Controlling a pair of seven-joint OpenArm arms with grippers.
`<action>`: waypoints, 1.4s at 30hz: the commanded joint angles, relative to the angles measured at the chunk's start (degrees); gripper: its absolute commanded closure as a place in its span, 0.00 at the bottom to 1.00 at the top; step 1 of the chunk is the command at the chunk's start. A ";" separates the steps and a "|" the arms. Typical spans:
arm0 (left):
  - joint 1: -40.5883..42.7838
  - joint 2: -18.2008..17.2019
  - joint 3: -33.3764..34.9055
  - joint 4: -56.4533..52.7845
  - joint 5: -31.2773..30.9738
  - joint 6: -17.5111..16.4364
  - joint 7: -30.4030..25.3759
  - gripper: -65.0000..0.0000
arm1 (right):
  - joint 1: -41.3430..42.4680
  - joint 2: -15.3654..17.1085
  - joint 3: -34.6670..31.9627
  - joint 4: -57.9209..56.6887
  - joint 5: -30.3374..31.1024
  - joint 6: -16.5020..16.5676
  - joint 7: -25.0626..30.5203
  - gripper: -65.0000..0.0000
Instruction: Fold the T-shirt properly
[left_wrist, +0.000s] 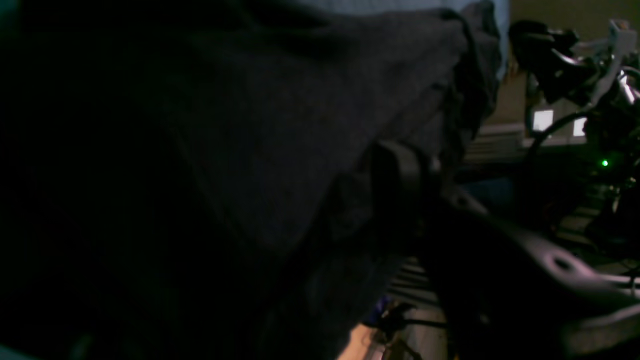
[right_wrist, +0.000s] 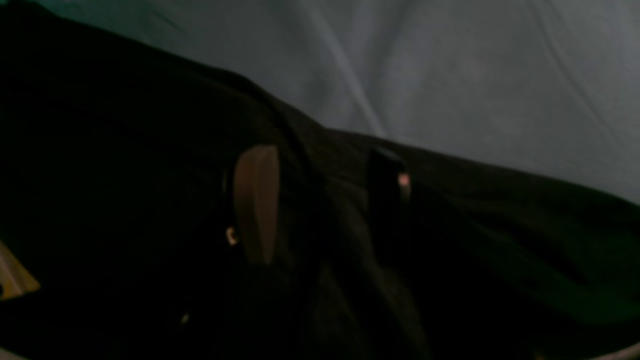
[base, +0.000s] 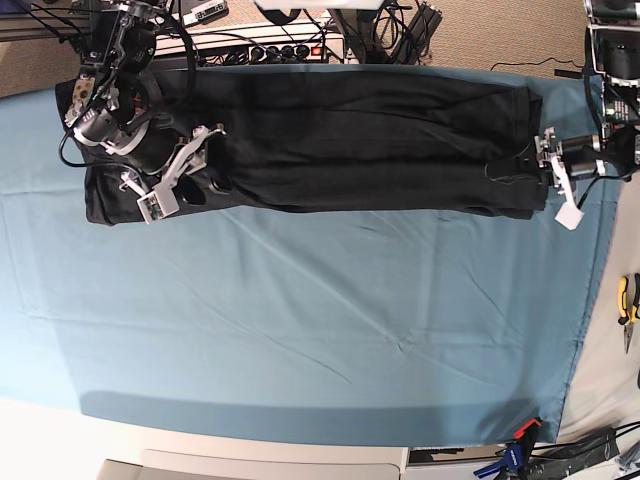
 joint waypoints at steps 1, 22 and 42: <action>0.44 -0.17 0.63 -0.13 4.61 0.96 2.84 0.45 | 0.46 0.52 0.28 0.79 0.24 0.06 1.51 0.55; 1.05 -0.17 0.63 0.50 4.39 -0.13 1.53 1.00 | 0.02 3.93 36.94 0.74 -0.68 -13.35 4.17 0.56; 5.14 5.73 13.03 37.35 26.62 3.06 -6.58 1.00 | -2.08 7.45 40.61 -2.78 -2.78 -13.68 3.96 0.56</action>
